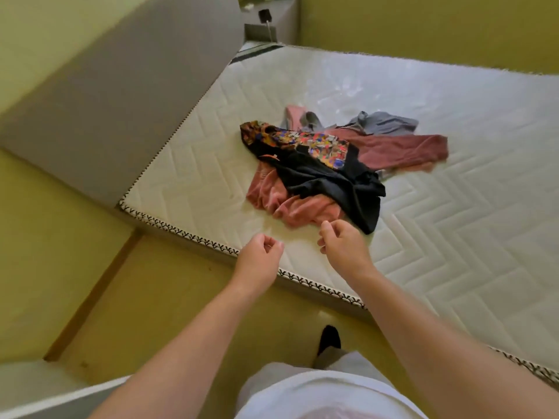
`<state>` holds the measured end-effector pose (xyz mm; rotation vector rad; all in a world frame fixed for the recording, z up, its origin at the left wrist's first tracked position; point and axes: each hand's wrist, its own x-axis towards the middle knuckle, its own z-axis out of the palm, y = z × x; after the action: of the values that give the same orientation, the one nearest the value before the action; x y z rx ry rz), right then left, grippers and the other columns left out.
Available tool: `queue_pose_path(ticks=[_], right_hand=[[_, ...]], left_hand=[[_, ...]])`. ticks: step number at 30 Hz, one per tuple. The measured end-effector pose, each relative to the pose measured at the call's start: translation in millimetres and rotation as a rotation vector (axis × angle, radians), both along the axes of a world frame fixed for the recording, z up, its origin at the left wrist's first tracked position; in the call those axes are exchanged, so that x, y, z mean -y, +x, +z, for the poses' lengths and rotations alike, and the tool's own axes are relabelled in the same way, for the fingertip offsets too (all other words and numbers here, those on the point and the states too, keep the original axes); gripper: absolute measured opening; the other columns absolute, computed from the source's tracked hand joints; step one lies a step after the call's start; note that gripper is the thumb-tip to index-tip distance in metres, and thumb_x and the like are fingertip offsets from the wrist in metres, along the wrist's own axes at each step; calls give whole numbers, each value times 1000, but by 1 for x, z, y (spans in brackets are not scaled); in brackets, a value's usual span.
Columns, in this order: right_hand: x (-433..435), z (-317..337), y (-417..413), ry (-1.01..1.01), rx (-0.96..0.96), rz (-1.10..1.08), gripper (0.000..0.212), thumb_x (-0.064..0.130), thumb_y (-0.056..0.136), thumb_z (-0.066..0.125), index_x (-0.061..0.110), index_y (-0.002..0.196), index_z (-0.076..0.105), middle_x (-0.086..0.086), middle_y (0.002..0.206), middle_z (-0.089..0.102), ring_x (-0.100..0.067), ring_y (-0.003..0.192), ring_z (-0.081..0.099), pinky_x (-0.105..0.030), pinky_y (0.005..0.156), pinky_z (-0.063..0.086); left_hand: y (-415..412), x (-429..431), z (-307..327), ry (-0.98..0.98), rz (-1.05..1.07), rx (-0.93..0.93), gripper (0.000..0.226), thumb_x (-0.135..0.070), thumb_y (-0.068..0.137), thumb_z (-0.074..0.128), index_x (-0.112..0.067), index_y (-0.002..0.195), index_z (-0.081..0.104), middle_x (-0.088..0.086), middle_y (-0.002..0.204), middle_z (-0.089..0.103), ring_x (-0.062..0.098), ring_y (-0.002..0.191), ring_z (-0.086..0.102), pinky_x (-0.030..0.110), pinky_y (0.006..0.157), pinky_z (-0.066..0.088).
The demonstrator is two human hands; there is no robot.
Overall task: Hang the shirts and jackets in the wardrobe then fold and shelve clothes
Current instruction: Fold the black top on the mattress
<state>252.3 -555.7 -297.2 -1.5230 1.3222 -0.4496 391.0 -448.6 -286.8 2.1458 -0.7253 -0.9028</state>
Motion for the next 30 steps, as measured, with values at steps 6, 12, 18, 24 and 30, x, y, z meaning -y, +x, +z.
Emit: queue_pose_path(ticks=[6, 12, 18, 24, 30], right_hand=[[60, -24, -13, 84, -160, -83, 30, 38, 100, 46, 18, 86, 63, -1, 82, 69, -22, 78, 66, -48, 81, 55], [113, -74, -3, 187, -273, -27, 33, 27, 105, 36, 21, 123, 63, 3, 120, 67, -17, 108, 60, -33, 94, 47], [147, -109, 14, 191, -364, 42, 41, 26, 107, 34, 26, 146, 46, 0, 144, 54, -22, 133, 48, -31, 106, 39], [173, -140, 24, 199, -372, 3, 43, 27, 107, 34, 29, 149, 42, 1, 146, 53, -22, 133, 48, -29, 101, 38], [171, -157, 9, 298, -405, -60, 42, 29, 107, 35, 30, 149, 42, 1, 145, 53, -21, 133, 48, -30, 104, 38]], left_hand=[[22, 95, -34, 84, -191, -1, 14, -37, 99, 53, -27, 89, 55, -4, 86, 65, 16, 73, 60, 31, 61, 42], [60, 208, -127, 281, -479, 119, 20, -34, 99, 51, -20, 107, 60, -6, 96, 65, 20, 94, 64, 31, 72, 46], [94, 298, -213, 412, -466, 8, 53, -35, 92, 55, -28, 142, 42, 5, 115, 68, 28, 93, 71, 40, 83, 58], [108, 353, -267, 309, 102, -602, 57, -20, 101, 54, -38, 151, 34, -9, 116, 59, 17, 80, 70, 30, 67, 55], [118, 380, -291, 260, 396, -853, 43, -22, 99, 60, -26, 140, 50, 1, 127, 41, 18, 93, 66, 31, 80, 51]])
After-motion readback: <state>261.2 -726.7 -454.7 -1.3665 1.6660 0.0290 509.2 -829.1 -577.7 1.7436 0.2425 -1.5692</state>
